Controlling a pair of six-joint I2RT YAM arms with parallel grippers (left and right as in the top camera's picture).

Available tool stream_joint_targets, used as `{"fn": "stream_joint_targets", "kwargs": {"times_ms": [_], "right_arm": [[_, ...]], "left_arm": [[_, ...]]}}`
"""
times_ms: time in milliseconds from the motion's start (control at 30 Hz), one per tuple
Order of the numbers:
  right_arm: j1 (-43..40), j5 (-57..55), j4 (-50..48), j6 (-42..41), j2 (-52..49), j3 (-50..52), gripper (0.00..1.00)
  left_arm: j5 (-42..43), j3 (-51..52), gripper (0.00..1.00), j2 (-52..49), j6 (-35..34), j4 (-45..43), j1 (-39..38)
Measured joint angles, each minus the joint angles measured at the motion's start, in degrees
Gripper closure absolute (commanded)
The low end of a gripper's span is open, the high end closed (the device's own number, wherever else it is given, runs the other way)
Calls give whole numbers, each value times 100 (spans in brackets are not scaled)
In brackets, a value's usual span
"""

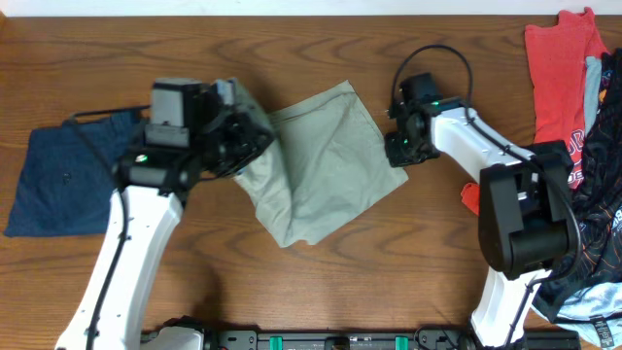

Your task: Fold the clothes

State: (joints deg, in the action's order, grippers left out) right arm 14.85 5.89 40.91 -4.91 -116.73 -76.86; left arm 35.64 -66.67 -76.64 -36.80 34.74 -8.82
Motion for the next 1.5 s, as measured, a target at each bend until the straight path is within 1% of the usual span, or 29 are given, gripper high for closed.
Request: {"fn": "stream_joint_targets", "kwargs": {"times_ms": [100, 200, 233, 267, 333, 367, 433, 467, 533, 667, 733, 867, 967, 1100, 1167, 1367, 1400, 1500], "right_arm": [[262, -4, 162, -15, 2, -9, 95], [494, -4, 264, -79, 7, -13, 94], [566, -15, 297, -111, 7, -15, 92], [610, -39, 328, -168, 9, -17, 89], [645, -94, 411, -306, 11, -22, 82], [643, -136, 476, -367, 11, -28, 70], [625, -236, 577, -474, 20, -33, 59], [601, -323, 656, -540, 26, -35, 58], [496, -498, 839, -573, 26, -46, 56], [-48, -896, 1266, -627, 26, -79, 55], [-380, -1036, 1397, -645, 31, -111, 54], [-861, -1132, 1565, -664, 199, -122, 53], [-970, -1038, 1683, -662, 372, -136, 53], [-968, -876, 1762, -662, 487, -186, 53], [-968, -817, 1792, -662, 487, -186, 53], [-968, -737, 1989, -662, 487, -186, 53], [-968, -734, 1996, -662, 487, -186, 53], [-968, -717, 2004, -662, 487, -186, 53]], "left_arm": [[0, 0, 94, -286, -216, -452, -337], [2, 0, 94, -640, -428, -931, -706], [0, 0, 93, -754, -485, -1069, -815], [0, 0, 89, -881, -542, -1213, -940], [-4, 0, 75, -1143, -597, -1414, -1174], [4, 0, 67, -1259, -695, -1478, -1290], [39, 0, 54, -1353, -693, -1502, -1390], [48, 0, 49, -1370, -675, -1488, -1414], [70, 0, 48, -1373, -577, -1405, -1408], [105, -2, 47, -1364, -225, -925, -1137], [17, -2, 37, -1364, -61, -623, -892], [-656, -2, 23, -1364, 175, 63, -313], [-1156, 0, 22, -1366, 280, 203, 11], [-1456, -2, 19, -1513, 518, 212, 175], [-1510, 0, 18, -1714, 599, 205, 192], [-1569, 0, 18, -2752, 780, 0, 197], [-1541, 0, 19, -2918, 817, -68, 197], [-1257, -33, 29, -3265, 905, -238, 197]]}}
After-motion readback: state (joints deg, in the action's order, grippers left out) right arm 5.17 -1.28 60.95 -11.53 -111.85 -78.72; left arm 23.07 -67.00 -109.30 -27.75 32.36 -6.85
